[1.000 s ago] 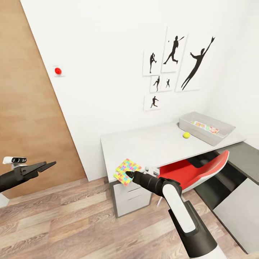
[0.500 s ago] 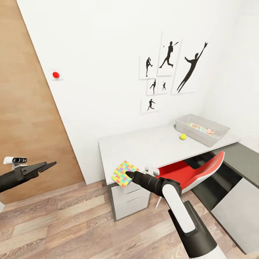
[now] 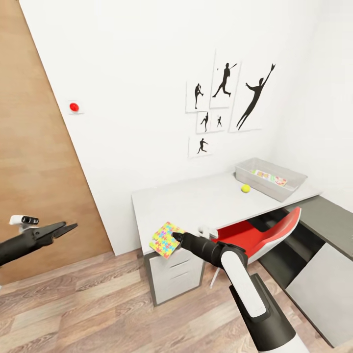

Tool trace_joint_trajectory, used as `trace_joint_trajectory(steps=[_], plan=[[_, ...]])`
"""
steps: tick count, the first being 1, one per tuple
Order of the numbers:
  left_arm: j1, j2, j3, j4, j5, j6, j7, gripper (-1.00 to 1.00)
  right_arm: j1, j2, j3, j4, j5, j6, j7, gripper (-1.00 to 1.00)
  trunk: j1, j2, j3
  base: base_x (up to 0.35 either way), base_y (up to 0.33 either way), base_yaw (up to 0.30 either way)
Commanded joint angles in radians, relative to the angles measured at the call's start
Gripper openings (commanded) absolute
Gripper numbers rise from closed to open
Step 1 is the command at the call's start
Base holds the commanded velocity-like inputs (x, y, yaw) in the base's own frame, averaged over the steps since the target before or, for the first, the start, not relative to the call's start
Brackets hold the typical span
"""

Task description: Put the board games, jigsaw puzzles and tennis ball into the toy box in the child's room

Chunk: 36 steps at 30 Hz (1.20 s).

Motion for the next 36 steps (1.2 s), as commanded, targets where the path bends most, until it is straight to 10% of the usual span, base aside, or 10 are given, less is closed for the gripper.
trace_joint_trajectory(steps=[1,22,36], plan=[[-0.001,0.000,0.000,0.009,0.001,0.013,0.006,1.00,-0.001,0.000,0.000,-0.001,-0.009,-0.008,-0.010,1.00,0.001,-0.002,-0.001,0.000,0.000,-0.018],[-0.010,-0.033,-0.024,0.456,-0.001,0.045,0.445,1.00,0.014,-0.001,-0.002,-0.010,0.065,-0.079,-0.010,1.00,0.001,-0.002,0.000,0.000,0.000,-0.002],[-0.015,-0.159,-0.028,0.485,-0.004,0.037,0.547,1.00,0.014,0.001,0.001,-0.017,0.062,-0.080,-0.006,1.00,0.001,-0.002,0.000,0.000,0.000,0.000]])
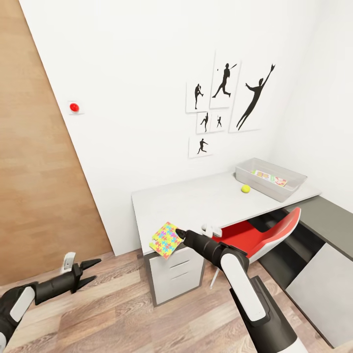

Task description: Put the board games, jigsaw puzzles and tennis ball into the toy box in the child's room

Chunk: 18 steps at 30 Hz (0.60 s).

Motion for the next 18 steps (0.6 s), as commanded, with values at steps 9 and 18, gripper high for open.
trace_joint_trajectory(steps=[9,18], plan=[[-0.002,-0.039,-0.033,0.001,-0.006,-0.009,0.000,1.00,-0.001,0.009,0.009,-0.004,-0.010,0.000,0.075,1.00,0.001,-0.002,-0.002,0.000,0.000,0.000],[-0.002,-0.046,-0.049,0.001,-0.004,-0.032,0.000,1.00,-0.001,0.001,0.054,-0.004,-0.006,-0.004,0.112,1.00,0.001,-0.002,-0.002,0.000,0.000,0.000]])
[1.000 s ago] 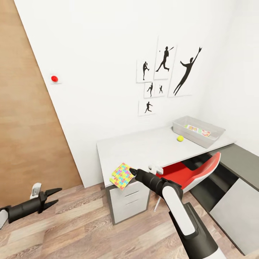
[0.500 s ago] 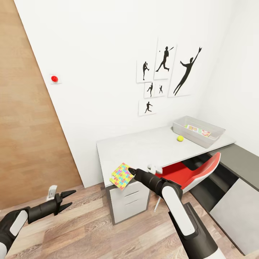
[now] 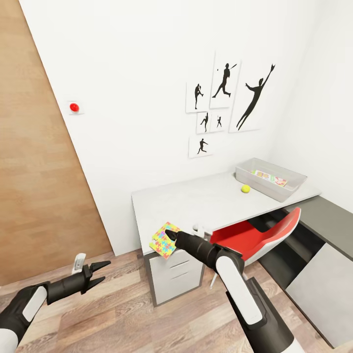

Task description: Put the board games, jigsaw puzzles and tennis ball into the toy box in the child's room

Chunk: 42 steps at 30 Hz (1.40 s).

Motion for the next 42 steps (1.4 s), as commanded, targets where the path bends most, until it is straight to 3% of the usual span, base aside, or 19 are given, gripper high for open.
trace_joint_trajectory(steps=[1,13,29,38,42], plan=[[-0.001,0.000,0.001,0.000,0.001,0.004,-0.002,1.00,-0.001,0.000,0.000,-0.001,-0.010,0.001,-0.010,1.00,0.001,-0.002,-0.002,0.000,0.000,0.000],[-0.001,-0.017,0.000,0.000,0.000,-0.036,-0.011,1.00,-0.001,-0.002,0.001,-0.003,-0.010,0.000,-0.008,1.00,0.001,-0.002,-0.002,0.000,0.000,0.000],[-0.001,-0.008,0.007,0.000,0.013,-0.027,-0.030,1.00,-0.001,-0.003,-0.006,-0.003,-0.010,0.001,-0.008,1.00,0.001,-0.002,-0.002,0.000,0.000,0.000],[-0.002,-0.007,0.008,-0.007,0.012,0.012,-0.151,1.00,-0.001,-0.006,-0.023,-0.004,-0.010,0.006,-0.008,1.00,0.001,-0.002,-0.002,0.000,0.000,0.000],[-0.002,-0.003,0.009,-0.008,0.009,0.014,-0.169,1.00,-0.001,-0.014,-0.025,-0.004,-0.011,0.006,-0.008,1.00,0.001,-0.002,-0.002,0.000,0.000,0.000]])
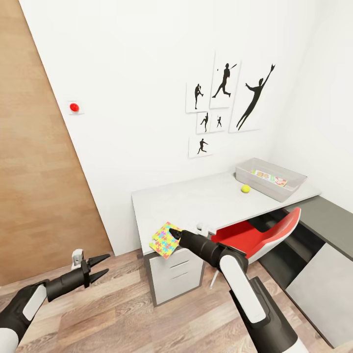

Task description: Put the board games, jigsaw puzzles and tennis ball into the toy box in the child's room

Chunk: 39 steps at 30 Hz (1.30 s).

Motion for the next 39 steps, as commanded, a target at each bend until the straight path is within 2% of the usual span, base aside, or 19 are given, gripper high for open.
trace_joint_trajectory(steps=[1,18,39], plan=[[-0.001,0.001,0.001,0.000,0.003,0.005,-0.002,1.00,-0.001,-0.001,0.001,-0.001,-0.011,0.001,-0.010,1.00,0.001,-0.002,-0.002,0.000,0.000,0.000],[-0.001,0.002,0.005,0.003,0.004,0.005,0.001,1.00,-0.001,-0.005,0.001,0.000,-0.011,-0.001,-0.010,1.00,0.001,-0.002,-0.002,0.000,0.000,0.000],[-0.001,0.000,0.006,0.009,0.005,0.005,0.008,1.00,-0.001,-0.006,0.000,-0.027,-0.014,0.008,-0.008,1.00,0.081,-0.149,-0.068,0.000,0.000,0.000]])
